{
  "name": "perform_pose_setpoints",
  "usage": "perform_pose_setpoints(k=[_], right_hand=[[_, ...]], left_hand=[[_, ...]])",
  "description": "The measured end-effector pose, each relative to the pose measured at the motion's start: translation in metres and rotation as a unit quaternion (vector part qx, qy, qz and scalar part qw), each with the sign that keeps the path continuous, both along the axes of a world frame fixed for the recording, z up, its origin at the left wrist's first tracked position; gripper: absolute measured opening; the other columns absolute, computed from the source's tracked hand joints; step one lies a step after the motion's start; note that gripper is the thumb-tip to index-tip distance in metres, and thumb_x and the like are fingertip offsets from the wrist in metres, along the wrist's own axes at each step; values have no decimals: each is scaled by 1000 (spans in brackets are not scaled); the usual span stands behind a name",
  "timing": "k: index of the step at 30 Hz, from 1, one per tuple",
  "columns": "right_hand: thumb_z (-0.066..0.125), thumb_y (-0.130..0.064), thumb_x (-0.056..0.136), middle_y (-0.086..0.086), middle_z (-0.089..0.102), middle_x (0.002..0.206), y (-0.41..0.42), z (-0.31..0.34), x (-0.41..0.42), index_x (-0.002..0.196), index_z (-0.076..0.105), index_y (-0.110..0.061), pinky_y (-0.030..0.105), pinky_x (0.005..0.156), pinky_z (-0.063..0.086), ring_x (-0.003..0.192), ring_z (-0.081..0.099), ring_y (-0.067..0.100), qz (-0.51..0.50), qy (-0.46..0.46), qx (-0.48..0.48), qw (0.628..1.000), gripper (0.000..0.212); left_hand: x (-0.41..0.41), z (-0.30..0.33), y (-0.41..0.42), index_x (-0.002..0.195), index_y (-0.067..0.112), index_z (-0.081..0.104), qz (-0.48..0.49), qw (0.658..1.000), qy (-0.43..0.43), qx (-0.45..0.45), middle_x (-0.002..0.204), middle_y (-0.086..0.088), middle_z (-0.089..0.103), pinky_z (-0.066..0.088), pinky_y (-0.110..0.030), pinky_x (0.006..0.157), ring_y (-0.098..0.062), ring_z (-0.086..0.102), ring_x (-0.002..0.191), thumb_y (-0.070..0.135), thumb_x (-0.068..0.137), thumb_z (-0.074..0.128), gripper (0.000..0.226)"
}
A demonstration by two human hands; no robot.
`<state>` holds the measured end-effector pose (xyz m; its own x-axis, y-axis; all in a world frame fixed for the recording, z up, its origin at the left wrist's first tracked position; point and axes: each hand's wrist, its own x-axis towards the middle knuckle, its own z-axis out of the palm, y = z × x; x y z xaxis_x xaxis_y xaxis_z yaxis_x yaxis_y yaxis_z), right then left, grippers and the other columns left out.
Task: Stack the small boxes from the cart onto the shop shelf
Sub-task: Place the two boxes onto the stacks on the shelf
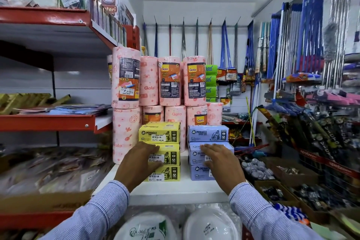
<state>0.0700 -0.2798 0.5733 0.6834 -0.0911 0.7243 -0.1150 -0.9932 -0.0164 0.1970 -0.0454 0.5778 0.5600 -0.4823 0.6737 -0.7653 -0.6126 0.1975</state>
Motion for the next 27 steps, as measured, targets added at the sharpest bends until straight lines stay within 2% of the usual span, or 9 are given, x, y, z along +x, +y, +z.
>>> perform_pose_setpoints(k=[3, 5, 8, 13, 16, 20, 23, 27], right_hand=[[91, -15, 59, 4, 74, 109, -1, -3, 0, 113, 70, -15, 39, 76, 58, 96, 67, 26, -1, -4, -3, 1000, 58], [88, -18, 66, 6, 69, 120, -1, -7, 0, 122, 64, -16, 44, 90, 54, 110, 63, 30, 0, 0, -2, 1000, 61], [82, -31, 75, 6, 55, 139, 5, -18, -12, 137, 49, -22, 51, 106, 41, 129, 47, 33, 10, 6, -3, 1000, 71], [58, -53, 88, 5, 26, 157, 38, -66, -69, 148, 22, -36, 52, 115, 22, 143, 19, 34, 26, 30, 0, 999, 72], [50, -57, 90, 3, 8, 162, 56, -125, -106, 150, 8, -41, 53, 117, 14, 146, 5, 34, 35, 114, 5, 993, 75], [51, -57, 89, 5, 6, 162, 66, -207, -141, 150, 10, -40, 56, 116, 17, 146, 1, 34, 38, 211, 38, 976, 76], [55, -56, 87, 8, 15, 161, 70, -265, -162, 149, 21, -36, 57, 113, 26, 144, 13, 38, 21, 291, 82, 953, 73], [58, -46, 81, 15, 36, 151, 78, -336, -184, 144, 36, -26, 59, 104, 38, 136, 32, 43, 5, 381, 132, 915, 69]], left_hand=[[-1, -1, 1, 121, 16, 65, -4, 1000, 1, -2, 118, -6, 70, 51, -36, 91, -21, 61, 106, 38, 74, 82, 54], [-5, -4, 1, 125, 15, 62, -2, 1000, -19, 5, 125, -8, 67, 49, -39, 97, -24, 58, 114, 37, 76, 81, 58], [-22, -11, 4, 136, 20, 52, 1, 996, -87, 21, 143, -6, 54, 42, -45, 107, -28, 47, 131, 43, 79, 76, 66], [-81, -62, 18, 145, 28, 37, -59, 991, -116, 34, 156, -7, 34, 32, -50, 114, -29, 29, 144, 48, 84, 64, 70], [-114, -125, 31, 147, 30, 34, -79, 991, -76, 73, 160, -7, 24, 30, -50, 114, -28, 22, 147, 47, 84, 63, 71], [-147, -207, 45, 145, 30, 36, -115, 988, 18, 102, 160, -5, 26, 34, -44, 112, -27, 24, 146, 45, 85, 63, 68], [-169, -274, 57, 146, 31, 35, -129, 974, 123, 140, 159, -2, 28, 38, -44, 111, -26, 29, 144, 45, 86, 59, 66], [-196, -357, 66, 139, 30, 41, -124, 944, 230, 204, 149, -2, 46, 45, -47, 106, -27, 45, 134, 48, 84, 49, 59]])
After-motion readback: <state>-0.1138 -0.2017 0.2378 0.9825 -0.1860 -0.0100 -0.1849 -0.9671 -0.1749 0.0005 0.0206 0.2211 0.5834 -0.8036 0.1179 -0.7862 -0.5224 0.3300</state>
